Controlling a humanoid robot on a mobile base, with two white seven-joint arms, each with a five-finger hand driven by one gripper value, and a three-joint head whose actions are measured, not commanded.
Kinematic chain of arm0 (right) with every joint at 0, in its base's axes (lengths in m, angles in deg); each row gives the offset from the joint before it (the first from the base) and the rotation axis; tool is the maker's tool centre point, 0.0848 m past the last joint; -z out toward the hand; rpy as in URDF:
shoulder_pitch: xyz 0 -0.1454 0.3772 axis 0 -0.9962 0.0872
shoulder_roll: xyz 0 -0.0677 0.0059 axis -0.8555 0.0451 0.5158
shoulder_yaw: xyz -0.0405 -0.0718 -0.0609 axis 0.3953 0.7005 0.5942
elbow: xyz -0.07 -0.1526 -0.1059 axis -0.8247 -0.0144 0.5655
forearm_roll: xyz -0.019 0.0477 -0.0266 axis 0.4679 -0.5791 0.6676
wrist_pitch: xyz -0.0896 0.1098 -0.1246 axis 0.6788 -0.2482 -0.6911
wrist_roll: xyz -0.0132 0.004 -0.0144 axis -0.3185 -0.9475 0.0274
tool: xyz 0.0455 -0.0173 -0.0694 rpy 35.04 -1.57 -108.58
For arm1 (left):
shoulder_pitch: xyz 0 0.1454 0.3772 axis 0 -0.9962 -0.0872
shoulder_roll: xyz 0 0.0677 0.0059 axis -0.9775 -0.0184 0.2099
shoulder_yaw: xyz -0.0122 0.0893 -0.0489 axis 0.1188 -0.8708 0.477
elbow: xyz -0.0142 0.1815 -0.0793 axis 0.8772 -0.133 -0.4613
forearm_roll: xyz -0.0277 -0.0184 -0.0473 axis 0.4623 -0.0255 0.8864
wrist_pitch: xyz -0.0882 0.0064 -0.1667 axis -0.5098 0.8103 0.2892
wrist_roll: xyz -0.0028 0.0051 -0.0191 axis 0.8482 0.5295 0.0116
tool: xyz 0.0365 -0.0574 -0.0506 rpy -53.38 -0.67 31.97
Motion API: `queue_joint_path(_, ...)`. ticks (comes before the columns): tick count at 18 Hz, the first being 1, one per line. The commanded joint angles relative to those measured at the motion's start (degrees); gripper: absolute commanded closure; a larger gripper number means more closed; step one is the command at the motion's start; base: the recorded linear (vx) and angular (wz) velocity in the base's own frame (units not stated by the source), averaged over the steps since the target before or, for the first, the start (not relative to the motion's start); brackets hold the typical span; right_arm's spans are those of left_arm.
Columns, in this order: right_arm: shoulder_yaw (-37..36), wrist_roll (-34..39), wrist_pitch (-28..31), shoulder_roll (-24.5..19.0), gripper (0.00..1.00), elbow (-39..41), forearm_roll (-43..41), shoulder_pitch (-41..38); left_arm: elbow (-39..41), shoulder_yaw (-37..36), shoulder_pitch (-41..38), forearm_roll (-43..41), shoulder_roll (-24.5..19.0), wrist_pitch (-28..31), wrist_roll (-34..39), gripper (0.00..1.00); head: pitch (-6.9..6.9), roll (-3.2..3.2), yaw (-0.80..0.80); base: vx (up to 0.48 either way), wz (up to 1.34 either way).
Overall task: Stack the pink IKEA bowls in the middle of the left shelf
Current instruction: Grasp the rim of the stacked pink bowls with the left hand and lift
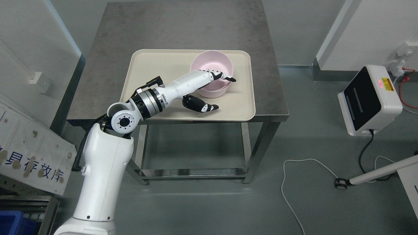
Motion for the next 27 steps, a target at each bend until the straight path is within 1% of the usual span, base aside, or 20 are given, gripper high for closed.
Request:
queue_joint_path(1, -0.62, -0.04, 0.03, 1.0, 0.0, 0.0, 0.44, 0.0, -0.87, 2.17, 2.05, -4.34, -0.11, 0.09, 0.46, 0.32, 0.0, 0.0, 0.0, 0.0, 0.0)
queue_joint_path(2, -0.62, 0.05, 0.03, 1.0, 0.0, 0.0, 0.44, 0.0, -0.87, 4.28, 1.78, -4.16, -0.11, -0.35, 0.46, 0.29, 0.0, 0.0, 0.0, 0.0, 0.0)
queue_joint_path(4, -0.62, -0.04, 0.03, 1.0, 0.0, 0.0, 0.44, 0.0, -0.87, 4.83, 0.64, -4.33, -0.11, -0.53, 0.28, 0.28, 0.0, 0.0, 0.0, 0.0, 0.0)
queue_joint_path(8, -0.62, 0.05, 0.03, 1.0, 0.0, 0.0, 0.44, 0.0, -0.78, 3.95, 0.64, -5.65, -0.11, 0.08, -0.16, 0.32, 0.0, 0.0, 0.0, 0.0, 0.0)
queue_joint_path(14, -0.62, -0.04, 0.03, 1.0, 0.0, 0.0, 0.44, 0.0, -0.87, 2.72, 2.3, -11.97, -0.34, 0.26, -0.25, 0.46, 0.0, 0.0, 0.0, 0.0, 0.0)
queue_joint_path(16, -0.62, -0.04, 0.03, 1.0, 0.0, 0.0, 0.44, 0.0, -0.87, 2.46, 2.92, -13.2, -0.34, 0.26, -0.25, 0.49, 0.0, 0.0, 0.0, 0.0, 0.0)
queue_joint_path(20, -0.62, -0.04, 0.03, 1.0, 0.0, 0.0, 0.44, 0.0, -0.87, 0.26, 3.19, -14.0, -0.43, -0.18, -0.25, 0.59, 0.0, 0.0, 0.0, 0.0, 0.0)
queue_joint_path(21, -0.53, -0.04, 0.03, 1.0, 0.0, 0.0, 0.44, 0.0, -0.87, 0.0, 3.19, -14.61, -0.69, -0.35, -0.25, 0.6, 0.0, 0.0, 0.0, 0.0, 0.0)
queue_joint_path(25, -0.62, -0.04, 0.03, 1.0, 0.0, 0.0, 0.44, 0.0, -0.87, -1.06, 3.1, -15.76, -0.78, -0.44, -0.25, 0.61, 0.0, 0.0, 0.0, 0.0, 0.0)
queue_joint_path(27, -0.62, -0.04, 0.03, 1.0, 0.0, 0.0, 0.44, 0.0, -0.78, -0.97, 3.19, -15.76, -0.95, -0.53, -0.25, 0.68, 0.0, 0.0, 0.0, 0.0, 0.0)
